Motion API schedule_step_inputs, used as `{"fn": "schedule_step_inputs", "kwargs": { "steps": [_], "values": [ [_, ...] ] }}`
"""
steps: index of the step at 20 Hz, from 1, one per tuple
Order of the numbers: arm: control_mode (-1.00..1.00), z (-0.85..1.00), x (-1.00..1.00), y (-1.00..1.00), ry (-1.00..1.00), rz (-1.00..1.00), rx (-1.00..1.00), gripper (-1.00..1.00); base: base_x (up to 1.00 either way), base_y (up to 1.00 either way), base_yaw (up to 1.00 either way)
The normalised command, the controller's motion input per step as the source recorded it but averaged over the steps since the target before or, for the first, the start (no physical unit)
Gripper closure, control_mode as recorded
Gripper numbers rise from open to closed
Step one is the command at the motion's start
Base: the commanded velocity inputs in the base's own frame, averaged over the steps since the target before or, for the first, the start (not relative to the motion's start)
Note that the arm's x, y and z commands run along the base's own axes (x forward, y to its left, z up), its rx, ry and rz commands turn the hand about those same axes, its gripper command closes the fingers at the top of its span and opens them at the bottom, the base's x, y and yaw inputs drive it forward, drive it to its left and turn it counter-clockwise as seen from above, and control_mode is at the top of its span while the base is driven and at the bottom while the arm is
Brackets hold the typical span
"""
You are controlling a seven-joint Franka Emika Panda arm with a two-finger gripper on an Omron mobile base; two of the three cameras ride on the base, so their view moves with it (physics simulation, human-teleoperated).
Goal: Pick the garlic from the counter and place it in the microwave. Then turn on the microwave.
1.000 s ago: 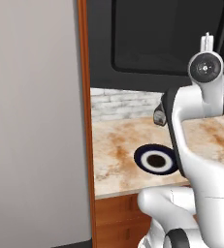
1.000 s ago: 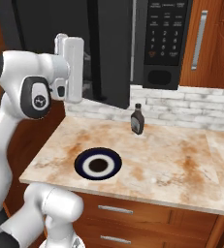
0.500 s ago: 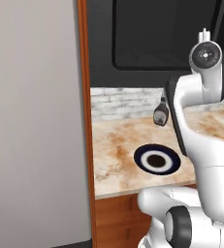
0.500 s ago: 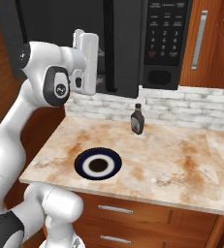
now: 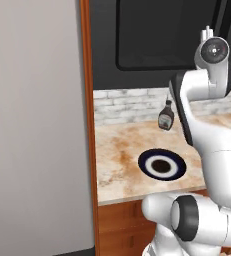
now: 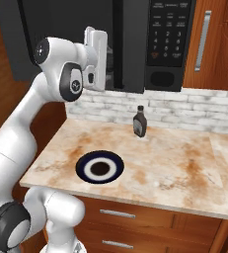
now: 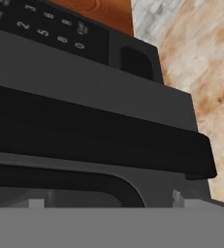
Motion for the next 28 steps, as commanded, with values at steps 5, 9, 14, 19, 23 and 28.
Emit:
{"fn": "schedule_step_inputs", "kwargs": {
  "steps": [5,9,14,19,23,28],
  "values": [
    [-1.00,-0.03,0.29,-0.13,0.00,0.07,0.01,-1.00,0.00,0.00,0.00],
    [-1.00,-0.05,0.38,-0.12,0.01,0.09,0.03,-1.00,0.00,0.00,0.00],
    [-1.00,-0.06,0.37,-0.11,0.02,0.10,0.03,-1.00,0.00,0.00,0.00],
    [-1.00,-0.14,0.30,-0.06,0.02,0.09,0.01,-1.00,0.00,0.00,0.00],
    [-1.00,-0.23,0.16,0.00,0.00,0.10,0.00,-1.00,0.00,0.00,0.00],
    [-1.00,-0.24,0.10,0.01,0.00,0.09,0.00,-1.00,0.00,0.00,0.00]
  ]
}}
